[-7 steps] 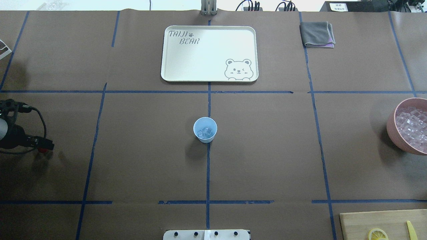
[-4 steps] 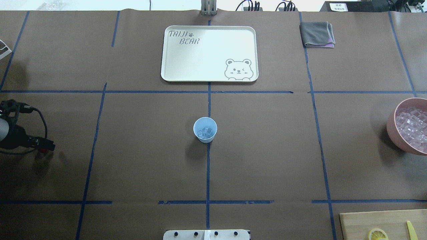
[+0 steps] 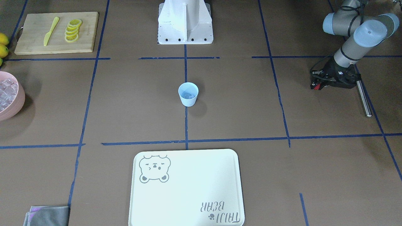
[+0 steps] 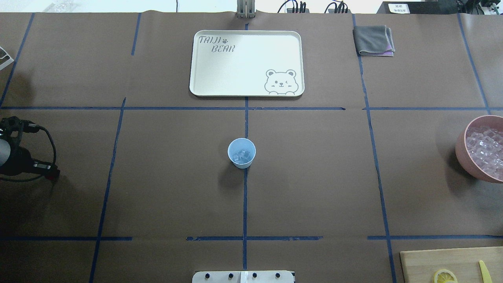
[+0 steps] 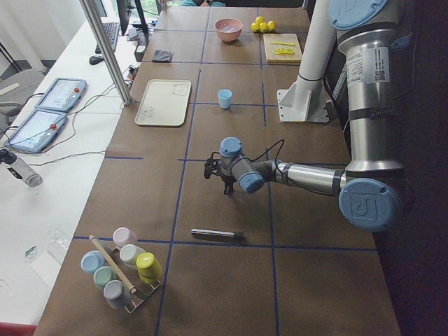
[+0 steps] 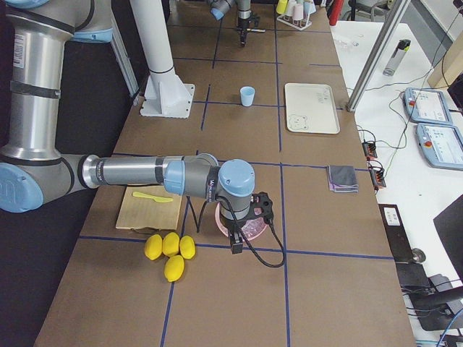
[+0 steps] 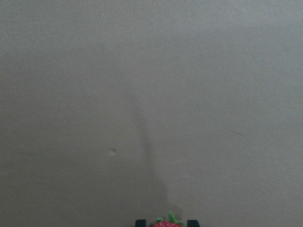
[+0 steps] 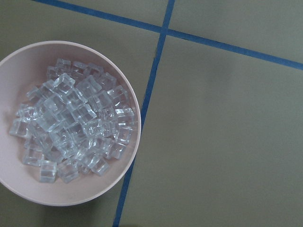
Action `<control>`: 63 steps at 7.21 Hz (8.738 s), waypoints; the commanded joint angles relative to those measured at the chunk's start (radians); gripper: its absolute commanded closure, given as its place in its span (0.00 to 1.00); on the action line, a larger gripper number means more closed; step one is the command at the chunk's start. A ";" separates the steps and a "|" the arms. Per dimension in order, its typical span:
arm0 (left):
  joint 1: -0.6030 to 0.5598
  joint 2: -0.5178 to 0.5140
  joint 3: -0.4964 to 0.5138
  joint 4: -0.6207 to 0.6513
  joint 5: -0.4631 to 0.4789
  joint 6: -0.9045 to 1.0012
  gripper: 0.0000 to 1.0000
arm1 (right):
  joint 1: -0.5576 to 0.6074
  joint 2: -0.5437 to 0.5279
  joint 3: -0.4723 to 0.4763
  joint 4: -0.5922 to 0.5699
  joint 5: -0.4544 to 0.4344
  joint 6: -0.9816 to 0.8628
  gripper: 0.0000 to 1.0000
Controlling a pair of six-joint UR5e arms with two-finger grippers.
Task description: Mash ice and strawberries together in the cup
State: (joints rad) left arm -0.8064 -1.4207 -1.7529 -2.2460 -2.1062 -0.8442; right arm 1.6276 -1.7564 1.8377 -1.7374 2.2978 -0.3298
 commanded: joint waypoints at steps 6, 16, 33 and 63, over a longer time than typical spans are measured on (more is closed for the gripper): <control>0.001 -0.310 -0.539 0.942 0.008 -0.001 0.98 | 0.000 0.000 0.000 -0.001 0.000 0.000 0.01; 0.262 -1.043 0.116 0.829 0.178 -0.582 0.96 | 0.000 0.002 0.002 0.001 0.000 0.002 0.01; -0.304 -0.318 -0.081 0.792 -0.138 0.516 0.00 | 0.000 -0.002 0.002 0.001 0.000 0.002 0.01; -0.367 -0.136 0.412 0.066 -0.166 0.428 0.93 | 0.000 0.000 0.006 0.001 0.000 0.000 0.01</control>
State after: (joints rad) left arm -1.1735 -1.5545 -1.3413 -2.1797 -2.2713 -0.4185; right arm 1.6276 -1.7559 1.8429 -1.7363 2.2973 -0.3311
